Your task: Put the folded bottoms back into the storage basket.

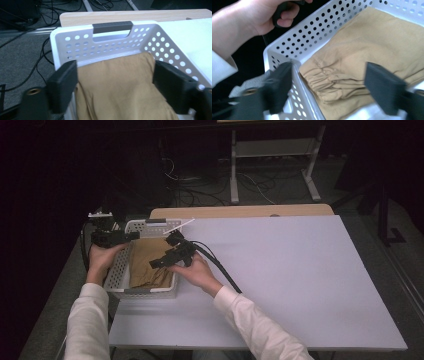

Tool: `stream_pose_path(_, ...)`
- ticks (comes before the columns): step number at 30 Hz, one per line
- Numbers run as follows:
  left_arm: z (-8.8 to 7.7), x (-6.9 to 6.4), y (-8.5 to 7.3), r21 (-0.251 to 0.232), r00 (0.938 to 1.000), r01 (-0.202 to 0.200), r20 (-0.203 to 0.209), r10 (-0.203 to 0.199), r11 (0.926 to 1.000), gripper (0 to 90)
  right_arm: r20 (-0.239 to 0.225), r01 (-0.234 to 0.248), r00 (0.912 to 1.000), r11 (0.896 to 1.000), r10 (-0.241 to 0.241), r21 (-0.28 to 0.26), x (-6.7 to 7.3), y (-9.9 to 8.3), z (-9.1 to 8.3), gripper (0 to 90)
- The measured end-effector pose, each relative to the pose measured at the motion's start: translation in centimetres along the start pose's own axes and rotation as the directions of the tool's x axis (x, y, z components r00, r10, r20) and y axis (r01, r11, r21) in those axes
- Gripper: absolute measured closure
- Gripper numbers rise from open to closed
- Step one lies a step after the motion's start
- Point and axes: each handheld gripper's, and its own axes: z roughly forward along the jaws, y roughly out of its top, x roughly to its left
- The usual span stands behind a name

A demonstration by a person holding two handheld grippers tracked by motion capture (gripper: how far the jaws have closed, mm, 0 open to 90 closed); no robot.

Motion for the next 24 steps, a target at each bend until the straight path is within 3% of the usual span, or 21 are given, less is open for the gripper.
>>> stream_pose_path(3,-0.1,-0.8,0.2,-0.016,0.9997,-0.021,-0.012,0.020,0.9997,13.6,0.002,0.016,0.9999,1.000,-0.016,0.009,-0.1,0.2,-0.5,8.8)
stream_pose_path(6,-0.3,-1.5,0.4,-0.035,0.9996,-0.024,0.014,0.025,0.9991,9.0,0.013,0.042,0.9990,0.999,-0.042,0.015,-0.2,0.4,-1.1,0.0)
stream_pose_path(10,-0.3,-2.6,0.5,-0.027,0.9986,-0.047,0.024,0.047,0.9985,0.7,0.007,0.053,0.9986,0.998,-0.053,0.017,-0.3,0.5,-2.0,0.0)
stream_pose_path(13,-0.4,-3.2,0.5,-0.035,0.9978,-0.057,0.031,0.058,0.9978,0.4,0.034,0.061,0.9975,0.998,-0.061,0.019,-0.4,0.5,-2.7,0.0)
stream_pose_path(24,-1.2,-4.6,0.1,-0.068,0.9969,-0.069,0.032,0.071,0.9953,0.4,0.055,0.082,0.9950,0.996,-0.083,0.015,-1.1,-0.2,-5.3,0.0)
